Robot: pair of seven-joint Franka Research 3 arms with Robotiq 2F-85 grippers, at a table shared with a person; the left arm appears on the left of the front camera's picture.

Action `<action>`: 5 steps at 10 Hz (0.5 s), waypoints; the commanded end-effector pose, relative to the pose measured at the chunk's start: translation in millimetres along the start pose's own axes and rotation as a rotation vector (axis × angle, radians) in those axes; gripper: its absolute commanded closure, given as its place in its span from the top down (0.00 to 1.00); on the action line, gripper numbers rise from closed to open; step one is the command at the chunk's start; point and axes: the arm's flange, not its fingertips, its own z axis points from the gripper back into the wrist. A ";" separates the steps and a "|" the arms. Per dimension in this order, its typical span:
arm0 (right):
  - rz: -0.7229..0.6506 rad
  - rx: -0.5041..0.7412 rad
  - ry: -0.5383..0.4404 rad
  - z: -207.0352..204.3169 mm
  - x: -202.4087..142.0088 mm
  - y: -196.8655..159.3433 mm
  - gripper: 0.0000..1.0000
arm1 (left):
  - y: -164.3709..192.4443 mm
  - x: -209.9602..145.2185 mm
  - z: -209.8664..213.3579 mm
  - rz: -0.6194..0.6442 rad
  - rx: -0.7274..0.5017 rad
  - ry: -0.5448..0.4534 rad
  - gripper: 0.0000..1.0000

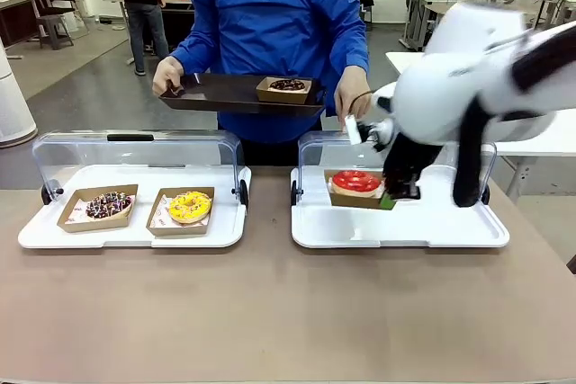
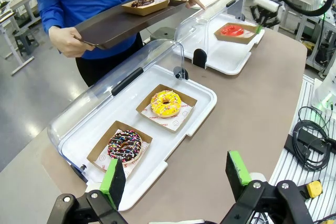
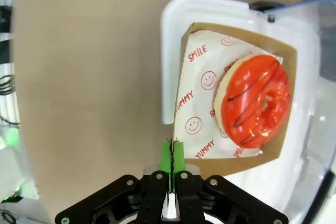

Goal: Provide the desired donut to the person.
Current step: Pick up and lift the Paper togo box containing the Donut pointed at by the person.

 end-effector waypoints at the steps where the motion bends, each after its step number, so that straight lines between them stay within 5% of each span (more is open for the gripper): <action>1: 0.052 -0.017 -0.065 61.1 -12.5 50.5 0.00 | -0.5 0.0 1.6 0.013 -0.007 0.005 1.00; 5: 0.057 -0.200 -0.096 131.3 -5.9 110.6 0.00 | -0.5 0.0 1.6 0.013 -0.007 0.005 1.00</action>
